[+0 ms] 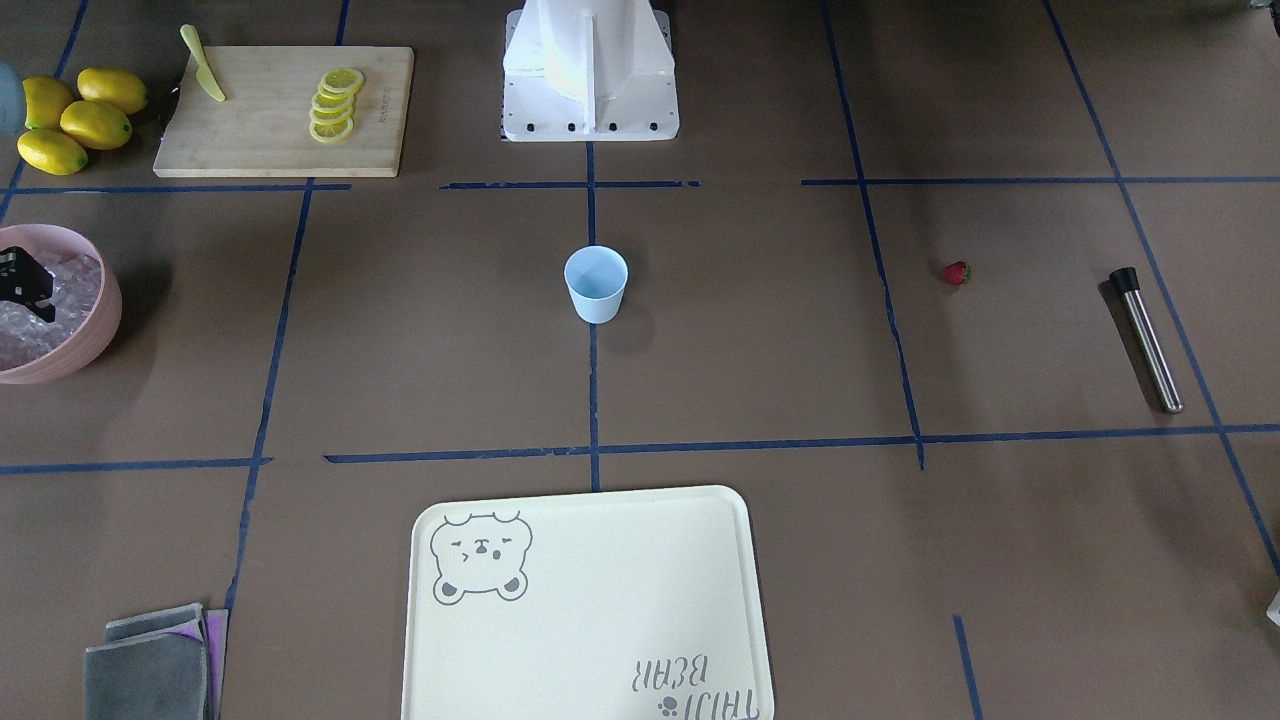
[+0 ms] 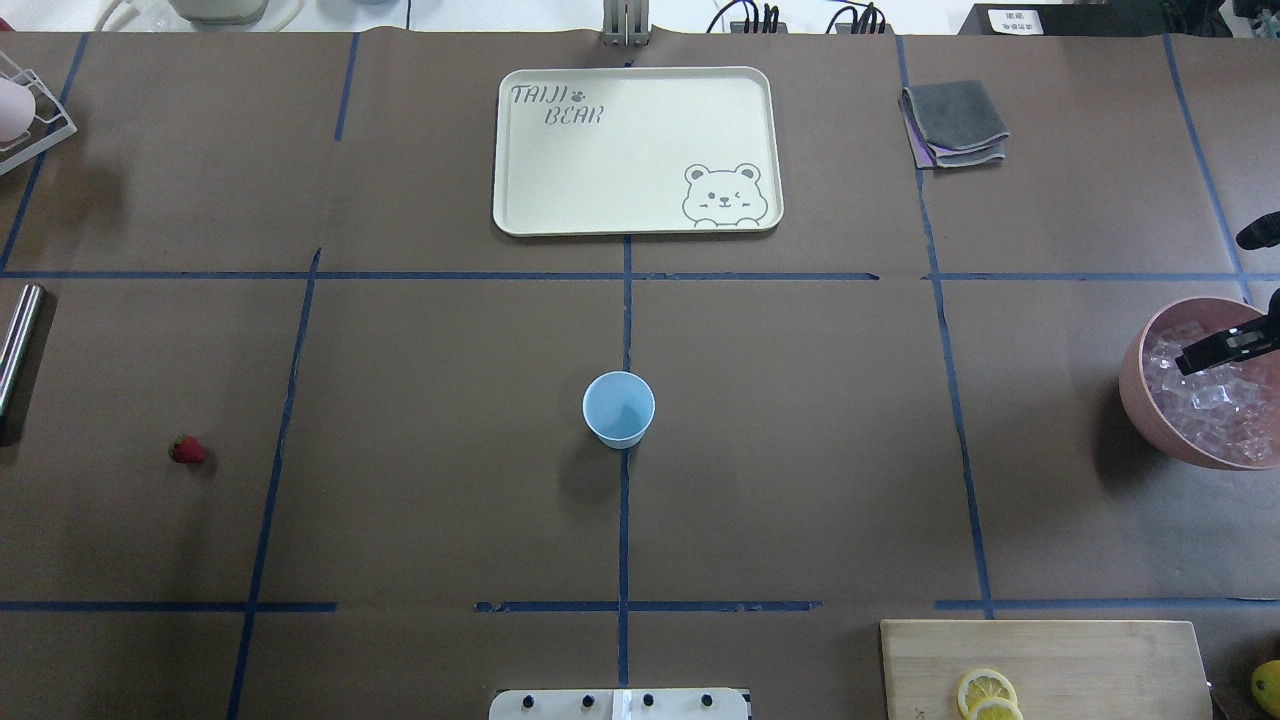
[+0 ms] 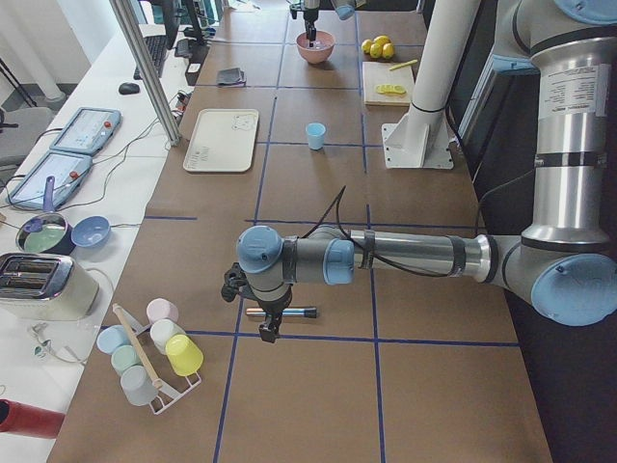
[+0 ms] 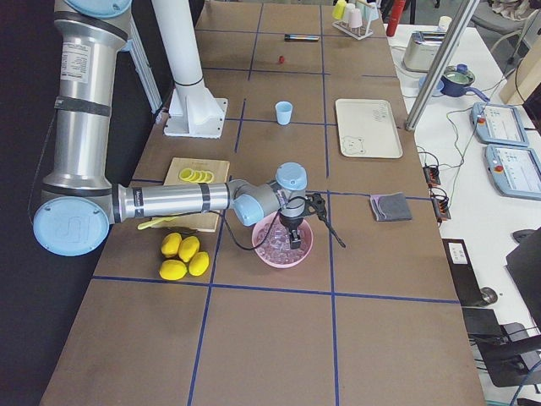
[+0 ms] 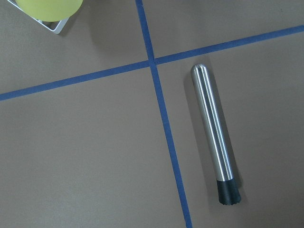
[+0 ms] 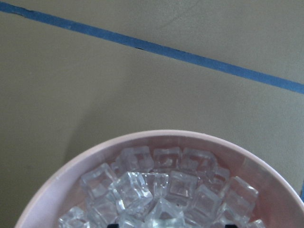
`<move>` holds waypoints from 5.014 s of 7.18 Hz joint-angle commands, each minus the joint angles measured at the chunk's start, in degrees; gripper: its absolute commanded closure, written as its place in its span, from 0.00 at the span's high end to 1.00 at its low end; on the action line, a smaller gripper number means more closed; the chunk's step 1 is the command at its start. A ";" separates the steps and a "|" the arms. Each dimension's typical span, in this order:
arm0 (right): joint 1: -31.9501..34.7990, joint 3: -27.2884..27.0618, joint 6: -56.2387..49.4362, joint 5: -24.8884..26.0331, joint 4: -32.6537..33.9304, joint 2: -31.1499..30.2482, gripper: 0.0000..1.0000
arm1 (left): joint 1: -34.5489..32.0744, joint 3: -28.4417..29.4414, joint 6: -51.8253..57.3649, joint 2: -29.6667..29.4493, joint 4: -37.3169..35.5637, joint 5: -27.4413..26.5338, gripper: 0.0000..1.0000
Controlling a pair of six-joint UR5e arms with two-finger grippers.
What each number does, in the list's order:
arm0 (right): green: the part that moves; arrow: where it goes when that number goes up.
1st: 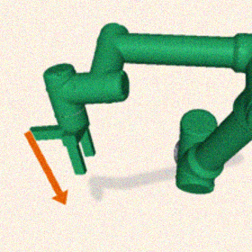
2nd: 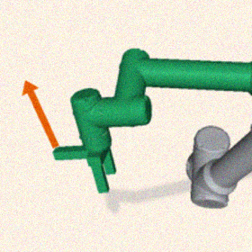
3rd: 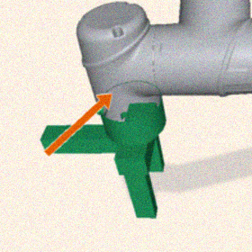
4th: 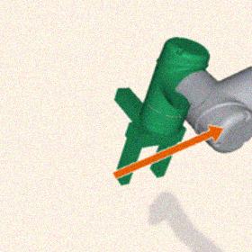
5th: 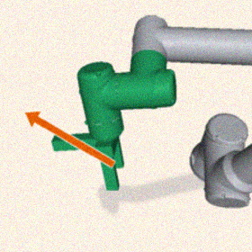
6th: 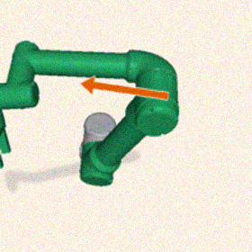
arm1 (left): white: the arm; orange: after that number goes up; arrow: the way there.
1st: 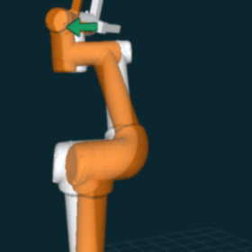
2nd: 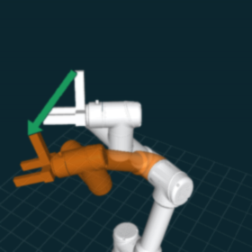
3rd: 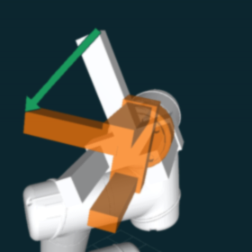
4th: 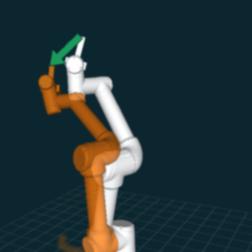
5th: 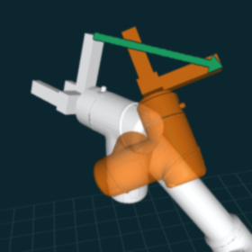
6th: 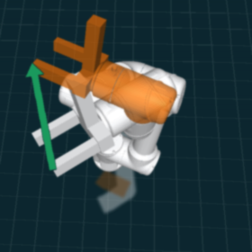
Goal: Mash ice and strawberries in cup
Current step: 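Close the right gripper on an ice cube and lift it, then carry the ice cube over the light-blue cup and release it, then move the right gripper back to the ice bowl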
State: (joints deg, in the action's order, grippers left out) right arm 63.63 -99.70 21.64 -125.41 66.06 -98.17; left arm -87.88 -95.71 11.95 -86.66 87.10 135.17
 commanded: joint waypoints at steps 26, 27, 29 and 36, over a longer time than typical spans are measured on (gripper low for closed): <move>-39.09 6.87 57.19 26.51 33.70 59.41 0.00 | 0.25 -0.35 -0.09 -0.61 0.09 0.35 1.00; -39.37 6.89 57.20 26.80 33.79 59.33 0.00 | 0.26 -0.27 -0.09 -0.61 0.09 0.35 1.00; -39.37 6.80 57.11 26.71 33.79 58.18 0.00 | 0.26 -0.35 -0.09 -0.61 0.18 0.44 1.00; -34.31 0.34 55.28 22.96 33.79 52.60 0.99 | 0.34 -0.53 -0.09 -0.61 0.18 0.44 1.00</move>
State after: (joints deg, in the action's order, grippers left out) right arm 25.90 -95.65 78.01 -99.97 99.84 -42.01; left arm -87.54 -96.31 11.87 -87.27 87.27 135.62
